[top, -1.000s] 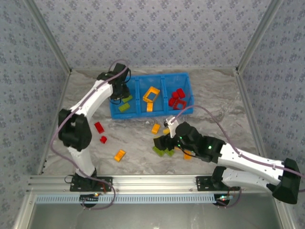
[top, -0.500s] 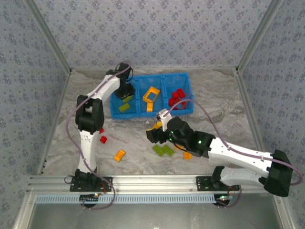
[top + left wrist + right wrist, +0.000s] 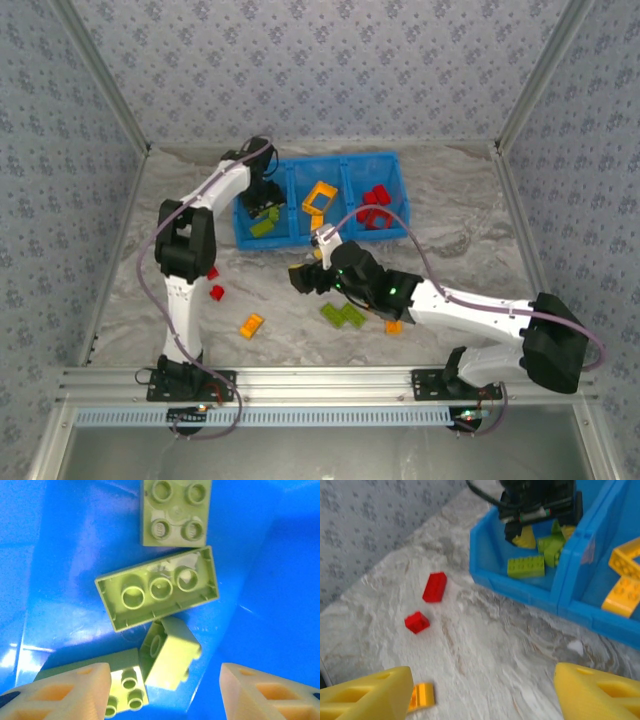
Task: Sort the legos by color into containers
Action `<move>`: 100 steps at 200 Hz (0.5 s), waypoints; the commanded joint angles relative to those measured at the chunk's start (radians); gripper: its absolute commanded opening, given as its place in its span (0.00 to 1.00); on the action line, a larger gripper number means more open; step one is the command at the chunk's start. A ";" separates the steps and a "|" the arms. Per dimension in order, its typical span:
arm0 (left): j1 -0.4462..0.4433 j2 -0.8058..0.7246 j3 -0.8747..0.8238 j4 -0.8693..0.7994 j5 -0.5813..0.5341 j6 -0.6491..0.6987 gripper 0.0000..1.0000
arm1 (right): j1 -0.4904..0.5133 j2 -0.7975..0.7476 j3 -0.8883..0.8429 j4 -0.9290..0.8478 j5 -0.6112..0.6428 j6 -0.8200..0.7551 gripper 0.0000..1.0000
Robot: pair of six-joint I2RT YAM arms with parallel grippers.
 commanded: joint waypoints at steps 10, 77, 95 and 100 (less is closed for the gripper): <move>-0.002 -0.121 0.044 -0.064 0.009 -0.014 0.64 | -0.014 0.074 0.073 0.131 0.011 -0.053 0.77; 0.026 -0.622 -0.209 -0.196 -0.222 -0.052 0.71 | 0.052 0.394 0.378 -0.092 -0.092 -0.103 0.76; 0.027 -0.812 -0.331 -0.259 -0.339 -0.110 0.71 | 0.060 0.493 0.496 -0.188 -0.103 -0.051 0.75; 0.027 -0.869 -0.371 -0.273 -0.365 -0.133 0.71 | 0.064 0.525 0.531 -0.205 -0.110 -0.049 0.75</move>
